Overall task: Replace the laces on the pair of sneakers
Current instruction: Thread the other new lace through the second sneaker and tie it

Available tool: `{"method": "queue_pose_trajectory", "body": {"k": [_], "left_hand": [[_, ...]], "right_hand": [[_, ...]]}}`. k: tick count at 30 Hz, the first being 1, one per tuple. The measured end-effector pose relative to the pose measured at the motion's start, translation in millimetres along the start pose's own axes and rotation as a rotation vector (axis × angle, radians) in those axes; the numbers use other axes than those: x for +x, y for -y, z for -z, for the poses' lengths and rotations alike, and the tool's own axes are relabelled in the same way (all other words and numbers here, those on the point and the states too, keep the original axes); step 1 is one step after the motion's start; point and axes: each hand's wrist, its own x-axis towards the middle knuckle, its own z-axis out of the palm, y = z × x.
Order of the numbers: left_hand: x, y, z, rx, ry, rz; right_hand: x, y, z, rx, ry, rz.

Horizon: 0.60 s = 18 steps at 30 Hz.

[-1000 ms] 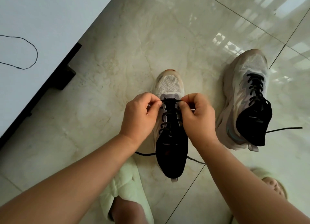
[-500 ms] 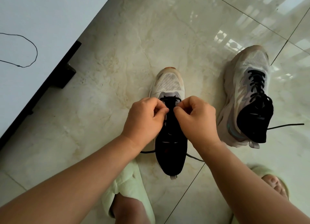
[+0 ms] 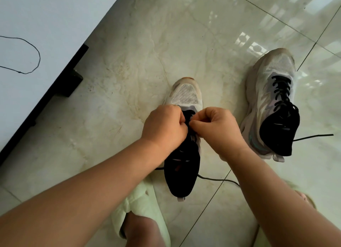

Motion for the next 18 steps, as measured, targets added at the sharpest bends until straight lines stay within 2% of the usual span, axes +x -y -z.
{"method": "queue_pose_trajectory", "body": {"k": [2, 8, 13, 18], "left_hand": [[-2.4, 6.2, -4.3, -0.025, -0.031, -0.052], [-10.4, 20.1, -8.4, -0.358, -0.107, -0.053], [-10.6, 24.2, -9.6, -0.405, -0.193, -0.005], [-12.5, 30.2, -15.0, -0.508, -0.259, 0.085]], "right_hand": [[-1.1, 2.0, -3.6, -0.071, -0.025, 0.018], [0.5, 6.5, -16.6, -0.201, -0.083, 0.074], [0.2, -3.5, -13.7, -0.018, -0.269, 0.008], [-2.4, -10.7, -15.7, 0.038, -0.318, -0.002]]}}
